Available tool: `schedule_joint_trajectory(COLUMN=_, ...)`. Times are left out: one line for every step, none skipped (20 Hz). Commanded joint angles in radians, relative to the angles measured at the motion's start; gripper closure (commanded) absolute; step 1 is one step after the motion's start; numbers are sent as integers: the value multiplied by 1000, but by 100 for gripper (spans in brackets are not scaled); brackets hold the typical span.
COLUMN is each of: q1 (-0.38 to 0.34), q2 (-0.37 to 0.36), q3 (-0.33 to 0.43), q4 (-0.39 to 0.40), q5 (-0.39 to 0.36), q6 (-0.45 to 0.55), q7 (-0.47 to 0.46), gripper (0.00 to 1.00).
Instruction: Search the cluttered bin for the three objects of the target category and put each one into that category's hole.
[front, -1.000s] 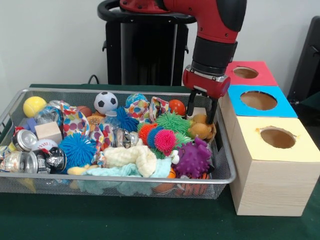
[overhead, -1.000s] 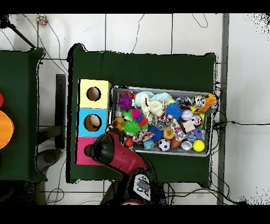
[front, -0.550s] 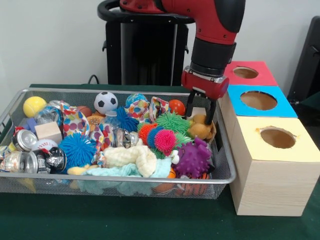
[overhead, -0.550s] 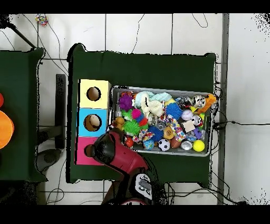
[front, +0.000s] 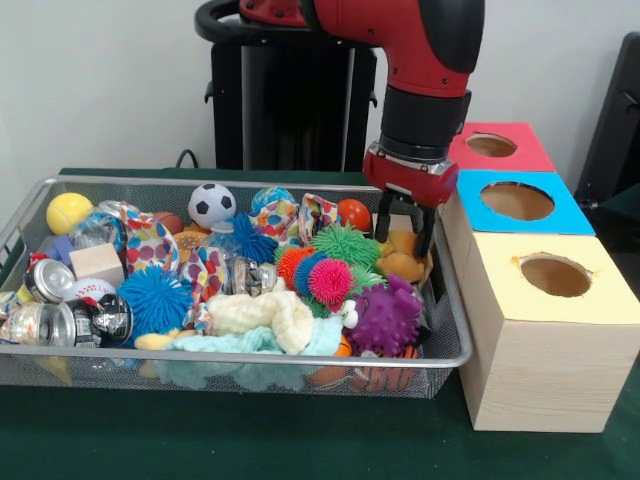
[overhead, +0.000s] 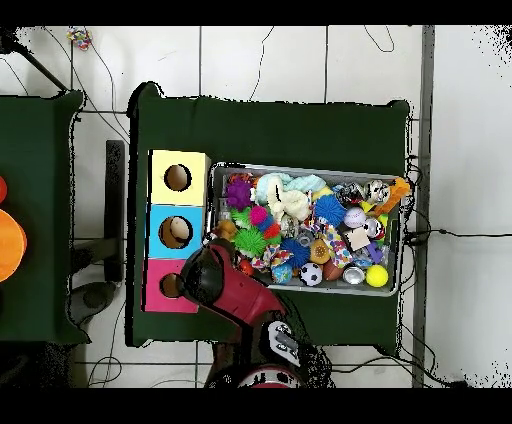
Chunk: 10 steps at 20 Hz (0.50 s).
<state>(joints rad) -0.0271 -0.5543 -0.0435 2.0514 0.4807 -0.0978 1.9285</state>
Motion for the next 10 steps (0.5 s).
schedule_joint_trajectory(q1=-62, q2=68, q3=169, q4=-86, q5=-64, q6=-68, q7=192, gripper=0)
schedule_joint_trajectory(q1=-72, q2=69, q3=182, q4=-89, q5=-80, q6=-59, q7=177, gripper=0)
schedule_joint_trajectory(q1=-82, q2=69, q3=195, q4=-92, q5=-95, q6=-51, q7=162, gripper=0)
schedule_joint_trajectory(q1=-88, q2=69, q3=204, q4=-90, q5=-103, q6=-45, q7=159, gripper=0)
schedule_joint_trajectory(q1=-99, q2=68, q3=216, q4=-90, q5=-116, q6=-35, q7=149, gripper=0)
schedule_joint_trajectory(q1=-108, q2=71, q3=226, q4=-91, q5=-127, q6=-36, q7=149, gripper=0)
schedule_joint_trajectory(q1=-116, q2=74, q3=237, q4=-92, q5=-138, q6=-38, q7=149, gripper=0)
schedule_joint_trajectory(q1=-116, q2=79, q3=237, q4=-99, q5=-142, q6=-39, q7=148, gripper=0)
schedule_joint_trajectory(q1=-115, q2=83, q3=236, q4=-106, q5=-147, q6=-41, q7=147, gripper=0)
schedule_joint_trajectory(q1=-114, q2=89, q3=233, q4=-114, q5=-152, q6=-44, q7=144, gripper=0)
